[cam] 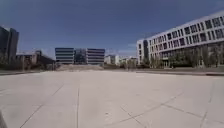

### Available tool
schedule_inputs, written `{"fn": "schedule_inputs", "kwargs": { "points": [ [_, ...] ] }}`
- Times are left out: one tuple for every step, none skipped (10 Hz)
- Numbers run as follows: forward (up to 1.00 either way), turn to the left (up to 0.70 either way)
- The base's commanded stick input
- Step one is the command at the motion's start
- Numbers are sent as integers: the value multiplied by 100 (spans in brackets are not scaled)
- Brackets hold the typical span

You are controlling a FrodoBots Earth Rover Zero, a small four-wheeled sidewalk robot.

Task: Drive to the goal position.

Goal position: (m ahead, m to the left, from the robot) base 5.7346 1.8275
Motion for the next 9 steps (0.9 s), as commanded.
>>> {"fn": "schedule_inputs", "kwargs": {
  "points": [
    [9, -5],
    [9, -5],
    [9, -5],
    [9, -5],
    [9, -5],
    [9, -5],
    [9, -5],
    [9, -5],
    [9, -5]
  ]
}}
